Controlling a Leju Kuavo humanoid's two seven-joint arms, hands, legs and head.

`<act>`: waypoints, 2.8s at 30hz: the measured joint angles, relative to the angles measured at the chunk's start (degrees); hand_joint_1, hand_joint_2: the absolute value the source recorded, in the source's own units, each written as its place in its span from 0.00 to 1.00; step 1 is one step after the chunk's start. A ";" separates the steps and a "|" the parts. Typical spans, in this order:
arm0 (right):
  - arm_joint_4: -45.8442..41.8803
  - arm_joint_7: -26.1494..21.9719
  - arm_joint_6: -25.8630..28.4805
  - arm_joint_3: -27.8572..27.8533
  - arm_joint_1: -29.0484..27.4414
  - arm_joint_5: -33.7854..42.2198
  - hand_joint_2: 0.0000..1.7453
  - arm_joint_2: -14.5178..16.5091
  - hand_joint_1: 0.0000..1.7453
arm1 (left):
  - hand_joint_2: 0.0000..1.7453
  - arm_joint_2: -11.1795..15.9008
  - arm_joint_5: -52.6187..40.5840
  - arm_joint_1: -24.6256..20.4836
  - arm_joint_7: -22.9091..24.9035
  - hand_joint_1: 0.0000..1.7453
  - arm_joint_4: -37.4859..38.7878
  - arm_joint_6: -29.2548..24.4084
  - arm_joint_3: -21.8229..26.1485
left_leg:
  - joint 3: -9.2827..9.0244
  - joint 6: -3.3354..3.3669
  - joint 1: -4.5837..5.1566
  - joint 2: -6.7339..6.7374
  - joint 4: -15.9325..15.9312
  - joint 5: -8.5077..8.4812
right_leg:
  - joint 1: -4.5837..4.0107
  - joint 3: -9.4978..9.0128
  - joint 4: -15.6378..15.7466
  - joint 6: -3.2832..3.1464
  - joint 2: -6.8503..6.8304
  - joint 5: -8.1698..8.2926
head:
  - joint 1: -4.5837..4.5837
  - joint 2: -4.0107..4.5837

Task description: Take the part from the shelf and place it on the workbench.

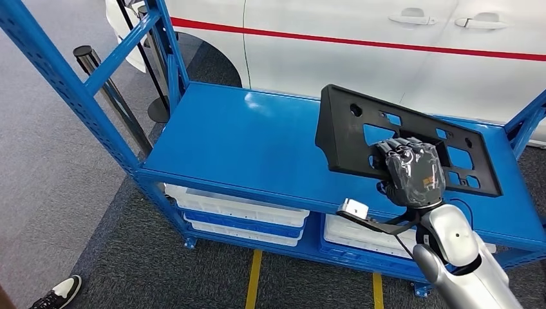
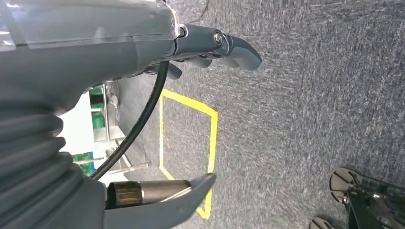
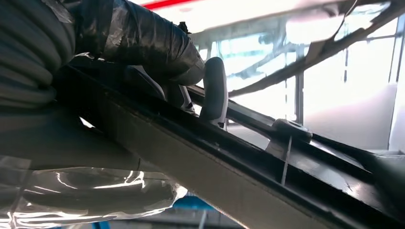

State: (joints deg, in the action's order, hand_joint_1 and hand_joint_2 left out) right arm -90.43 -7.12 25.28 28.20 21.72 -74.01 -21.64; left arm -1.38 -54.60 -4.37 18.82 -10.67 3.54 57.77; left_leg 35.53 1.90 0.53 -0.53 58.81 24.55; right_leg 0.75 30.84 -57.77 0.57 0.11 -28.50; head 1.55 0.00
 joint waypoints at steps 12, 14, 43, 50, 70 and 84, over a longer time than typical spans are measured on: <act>-6.76 0.96 -0.19 0.24 -0.92 -1.91 1.00 -5.94 1.00 | 1.00 -0.28 -1.21 -0.10 0.20 0.00 0.00 0.42 -0.02 | -1.41 0.52 -1.28 0.31 -1.21 -0.30 | 1.25 3.97 -7.61 2.10 -0.11 -1.63 | -0.27 0.00; -7.43 1.01 -0.26 0.27 -0.96 -1.96 1.00 -6.41 1.00 | 1.00 -0.28 -1.24 -0.15 0.20 0.00 0.00 0.42 -0.02 | -1.20 -0.29 -1.32 0.16 -0.47 0.00 | 1.14 1.40 -2.24 1.95 0.12 0.67 | -0.25 0.00; -6.28 8.59 -4.73 11.56 9.44 -5.91 1.00 2.44 1.00 | 1.00 1.97 -10.10 -0.25 -2.62 0.00 -0.01 7.65 -5.41 | 0.92 -0.15 -0.88 1.89 -0.85 -1.49 | 1.10 3.72 -10.09 1.86 -0.32 -0.79 | -0.27 0.00; -0.22 8.37 -4.33 14.68 14.54 -5.10 1.00 9.34 1.00 | 1.00 0.75 -14.64 0.38 -6.90 0.00 0.01 10.66 -9.19 | 3.71 -2.76 -1.22 0.99 1.51 -1.53 | 0.57 0.17 -1.73 -1.25 -0.22 -0.62 | -0.19 0.00; 16.38 7.52 -4.76 18.39 24.61 -3.75 1.00 26.68 1.00 | 1.00 -5.18 -29.42 -7.98 -6.82 0.00 -0.11 20.05 -24.91 | -0.99 0.10 -1.19 0.98 -1.89 -1.02 | 0.02 11.68 -16.91 0.81 -0.11 -4.23 | -0.39 0.00; 9.41 7.24 10.43 8.98 4.77 -3.24 1.00 8.47 1.00 | 1.00 4.26 -4.83 6.63 -26.47 0.00 1.08 16.75 -14.41 | 6.35 -3.15 -1.48 0.86 11.59 6.76 | -0.40 1.07 -0.62 -2.44 -0.61 1.55 | -0.08 0.00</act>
State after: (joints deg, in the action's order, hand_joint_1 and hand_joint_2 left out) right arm -81.01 0.12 35.71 37.18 26.49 -77.25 -13.17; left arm 2.88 -59.44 2.26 -7.65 -9.59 20.29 43.35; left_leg 41.88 -1.24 -0.95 0.33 70.40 31.31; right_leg 0.35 31.92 -58.39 -1.87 -0.49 -26.94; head 1.47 0.00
